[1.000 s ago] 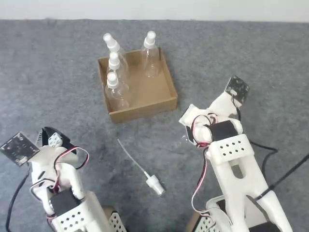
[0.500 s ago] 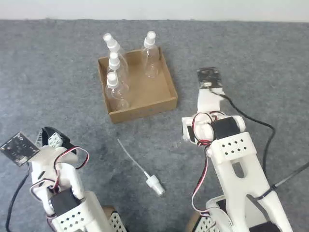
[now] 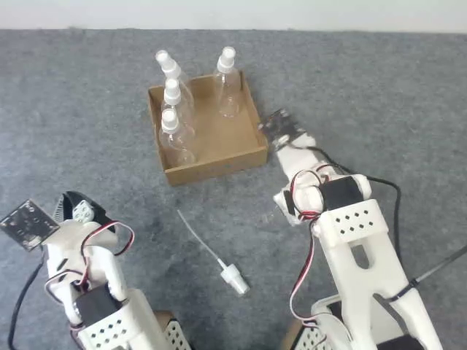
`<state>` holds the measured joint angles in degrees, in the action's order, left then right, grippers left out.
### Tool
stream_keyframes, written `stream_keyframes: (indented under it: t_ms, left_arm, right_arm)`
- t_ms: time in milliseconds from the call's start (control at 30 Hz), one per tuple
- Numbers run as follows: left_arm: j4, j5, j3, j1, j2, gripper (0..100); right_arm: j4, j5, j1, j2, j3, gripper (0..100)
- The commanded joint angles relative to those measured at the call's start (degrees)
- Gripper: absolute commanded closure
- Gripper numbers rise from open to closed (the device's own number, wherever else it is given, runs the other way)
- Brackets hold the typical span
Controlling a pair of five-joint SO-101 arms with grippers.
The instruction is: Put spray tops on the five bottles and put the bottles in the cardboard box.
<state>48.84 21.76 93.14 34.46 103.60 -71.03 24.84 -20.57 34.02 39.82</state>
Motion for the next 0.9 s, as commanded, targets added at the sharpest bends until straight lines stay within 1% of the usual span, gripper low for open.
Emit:
stream_keyframes:
  t_ms: [0, 233, 433, 533, 700, 767, 867]
  left_arm:
    - [-1.7, 0.1, -1.8, 0.0, 1.0, 98]
    - [-1.7, 0.0, -1.8, 0.0, 1.0, 98]
    - [-1.7, 0.0, -1.8, 0.0, 1.0, 98]
    - [-1.7, 0.0, -1.8, 0.0, 1.0, 98]
    - [-1.7, 0.0, -1.7, 0.0, 1.0, 98]
    - [-2.7, 0.0, -1.3, 0.0, 1.0, 98]
    - [-6.7, 0.0, 1.1, 0.0, 1.0, 98]
  right_arm:
    - [-2.5, 12.1, -2.1, 0.2, -3.3, 78.5]
    - [-2.3, 25.8, -3.6, -1.4, -0.8, 78.5]
    - [-1.8, 35.1, -3.4, -10.0, -1.2, 78.5]
    - [-1.8, 37.0, -3.3, -14.8, -3.3, 78.5]
    - [-1.8, 37.3, -3.2, -21.5, -7.6, 78.3]
    - [-1.8, 37.3, -3.4, -24.0, -8.7, 75.6]
    - [-1.8, 37.3, -3.3, -27.6, -10.5, 67.8]
